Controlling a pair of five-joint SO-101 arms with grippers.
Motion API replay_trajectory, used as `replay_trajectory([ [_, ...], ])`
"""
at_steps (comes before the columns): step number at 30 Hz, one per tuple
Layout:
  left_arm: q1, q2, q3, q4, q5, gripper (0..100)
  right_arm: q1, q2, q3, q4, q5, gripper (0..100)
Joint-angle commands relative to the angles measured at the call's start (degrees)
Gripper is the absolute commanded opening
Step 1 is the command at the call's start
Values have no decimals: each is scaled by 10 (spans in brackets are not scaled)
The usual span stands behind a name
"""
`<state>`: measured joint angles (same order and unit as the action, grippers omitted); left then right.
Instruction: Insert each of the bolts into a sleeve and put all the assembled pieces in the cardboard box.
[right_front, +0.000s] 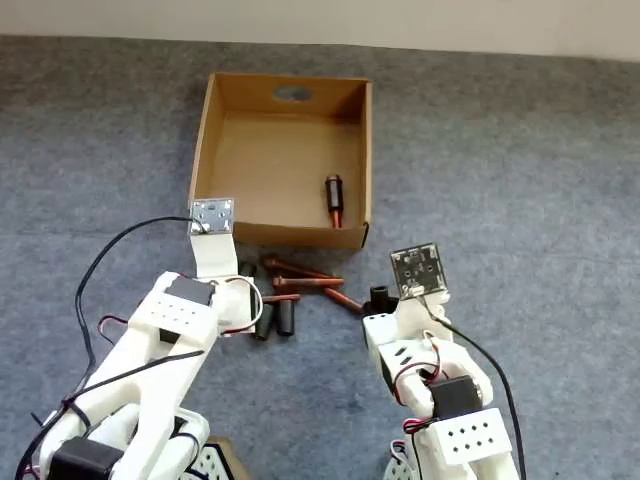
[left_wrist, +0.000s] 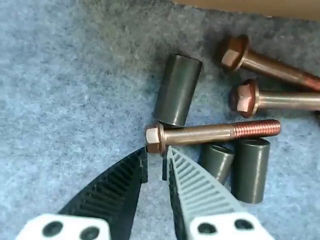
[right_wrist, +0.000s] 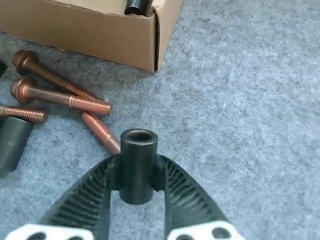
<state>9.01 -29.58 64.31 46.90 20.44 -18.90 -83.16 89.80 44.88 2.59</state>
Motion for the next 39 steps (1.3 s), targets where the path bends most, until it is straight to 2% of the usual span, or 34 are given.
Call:
replay_trajectory([
  [1,-12,0,-22,-4,3,41,-7,-8,-7,-7,-6,5],
  [6,-65,0,-43,1,3,40,-7,-8,-7,-7,-6,5],
  [13,-111,0,-88,65,2,40,-7,-8,-7,-7,-6,5],
  [17,-141,0,-109,91,-76,41,-7,-9,-7,-8,-6,5],
  [20,-139,0,-116,105,-132,44,-7,-9,-7,-8,-6,5],
  [26,-96,6,-115,103,-47,46,-7,-9,-7,-8,-6,5],
  [28,-97,7,-114,97,-51,71,-7,-9,-7,-8,-6,5],
  [32,-97,7,-73,55,-59,193,-7,-9,-7,-8,-6,5],
  [39,-99,6,-54,-14,-59,175,-7,-9,-7,-8,-6,5],
])
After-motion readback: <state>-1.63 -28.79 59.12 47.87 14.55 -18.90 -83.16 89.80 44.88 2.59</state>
